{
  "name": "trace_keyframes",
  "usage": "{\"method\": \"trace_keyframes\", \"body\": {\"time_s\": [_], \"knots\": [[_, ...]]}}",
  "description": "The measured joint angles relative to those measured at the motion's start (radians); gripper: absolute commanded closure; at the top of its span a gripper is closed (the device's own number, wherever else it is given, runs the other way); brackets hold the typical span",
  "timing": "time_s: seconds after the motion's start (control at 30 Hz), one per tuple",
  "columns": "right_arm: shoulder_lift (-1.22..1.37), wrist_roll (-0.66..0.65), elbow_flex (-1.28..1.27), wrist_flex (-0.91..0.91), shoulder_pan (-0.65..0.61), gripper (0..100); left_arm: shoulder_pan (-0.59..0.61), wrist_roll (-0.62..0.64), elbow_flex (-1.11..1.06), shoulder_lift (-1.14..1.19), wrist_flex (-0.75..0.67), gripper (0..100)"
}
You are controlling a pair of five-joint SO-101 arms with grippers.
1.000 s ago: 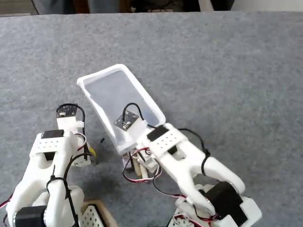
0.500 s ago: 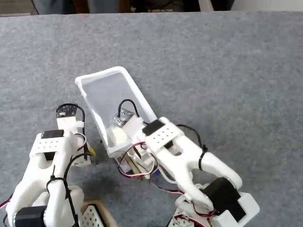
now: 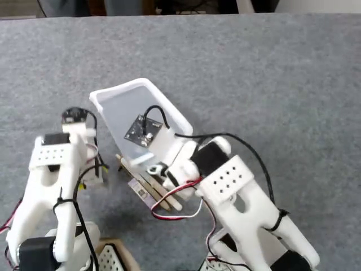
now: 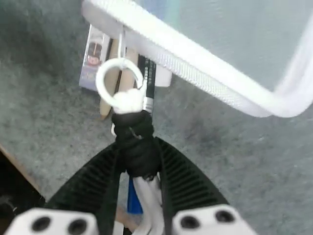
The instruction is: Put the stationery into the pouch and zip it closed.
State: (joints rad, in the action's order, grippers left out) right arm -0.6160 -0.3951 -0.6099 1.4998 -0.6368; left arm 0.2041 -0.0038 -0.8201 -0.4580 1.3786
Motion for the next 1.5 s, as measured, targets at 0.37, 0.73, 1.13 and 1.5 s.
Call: {"method": "trace_keyframes", "body": {"time_s": [0.37,0.73,1.13,1.5], "knots": [[0.000,0.020,0.242,0.008,0.000,98.7,-0.130,0.167,0.384,0.000,0.351,79],[0.138,0.029,0.331,0.048,-0.002,98.7,-0.172,0.178,0.532,-0.215,0.370,79],[0.103,-0.057,0.509,0.183,-0.029,98.7,-0.175,0.178,0.557,-0.377,0.373,79],[0.097,-0.074,0.410,0.195,-0.121,98.7,-0.178,0.178,0.557,-0.384,0.373,79]]}}
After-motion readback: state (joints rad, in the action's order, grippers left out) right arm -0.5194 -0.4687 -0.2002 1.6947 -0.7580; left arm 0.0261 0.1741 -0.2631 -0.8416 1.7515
